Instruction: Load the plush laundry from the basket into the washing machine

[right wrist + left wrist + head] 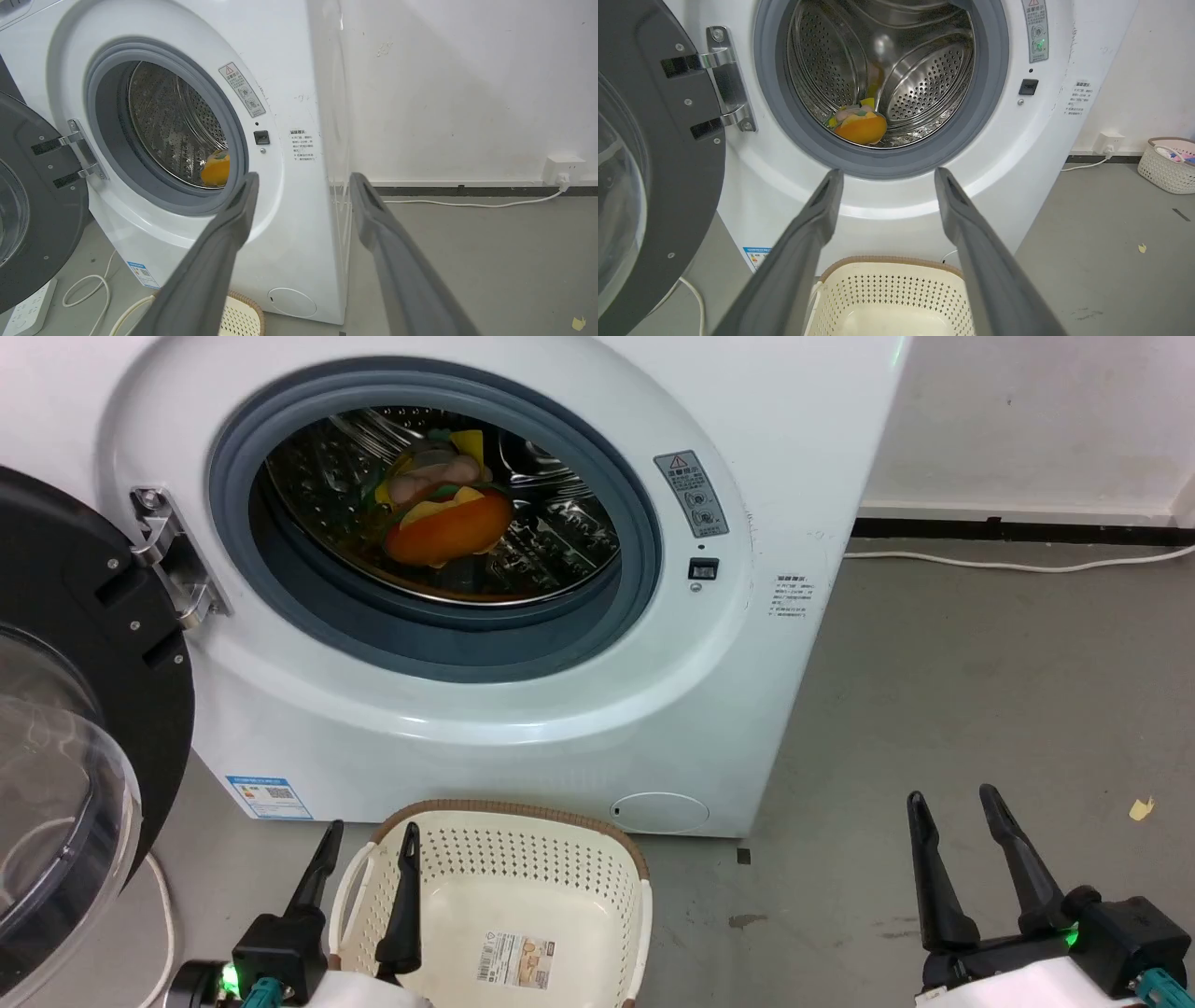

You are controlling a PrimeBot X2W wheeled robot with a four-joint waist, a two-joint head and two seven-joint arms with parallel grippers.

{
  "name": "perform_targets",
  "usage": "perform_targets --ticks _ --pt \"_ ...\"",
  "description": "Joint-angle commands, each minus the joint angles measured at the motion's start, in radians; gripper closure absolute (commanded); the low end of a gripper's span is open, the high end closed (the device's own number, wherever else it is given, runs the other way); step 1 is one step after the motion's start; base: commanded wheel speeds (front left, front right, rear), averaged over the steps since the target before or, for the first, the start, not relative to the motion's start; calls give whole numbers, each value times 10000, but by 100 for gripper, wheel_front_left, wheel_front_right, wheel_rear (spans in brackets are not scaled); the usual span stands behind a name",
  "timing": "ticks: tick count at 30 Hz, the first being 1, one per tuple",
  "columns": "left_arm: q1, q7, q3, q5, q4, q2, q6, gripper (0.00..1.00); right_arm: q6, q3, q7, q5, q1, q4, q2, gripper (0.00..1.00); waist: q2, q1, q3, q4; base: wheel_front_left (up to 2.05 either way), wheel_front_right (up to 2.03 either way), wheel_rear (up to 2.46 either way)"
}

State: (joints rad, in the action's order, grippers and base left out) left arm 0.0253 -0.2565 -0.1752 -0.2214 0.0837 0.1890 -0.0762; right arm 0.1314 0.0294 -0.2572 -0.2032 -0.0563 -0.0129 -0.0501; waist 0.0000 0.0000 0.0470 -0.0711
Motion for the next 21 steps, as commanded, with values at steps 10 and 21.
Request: perform_targets --ticks 10,21 --pt "-26 -53 503 165 377 -454 152 0 -7 47 -46 86 -80 196 -1 0 0 0 83 64 0 0 0" --pt "-10 52 645 195 462 -538 273 100 0 114 48 233 13 243 2 100 0 0 92 115 0 0 0"
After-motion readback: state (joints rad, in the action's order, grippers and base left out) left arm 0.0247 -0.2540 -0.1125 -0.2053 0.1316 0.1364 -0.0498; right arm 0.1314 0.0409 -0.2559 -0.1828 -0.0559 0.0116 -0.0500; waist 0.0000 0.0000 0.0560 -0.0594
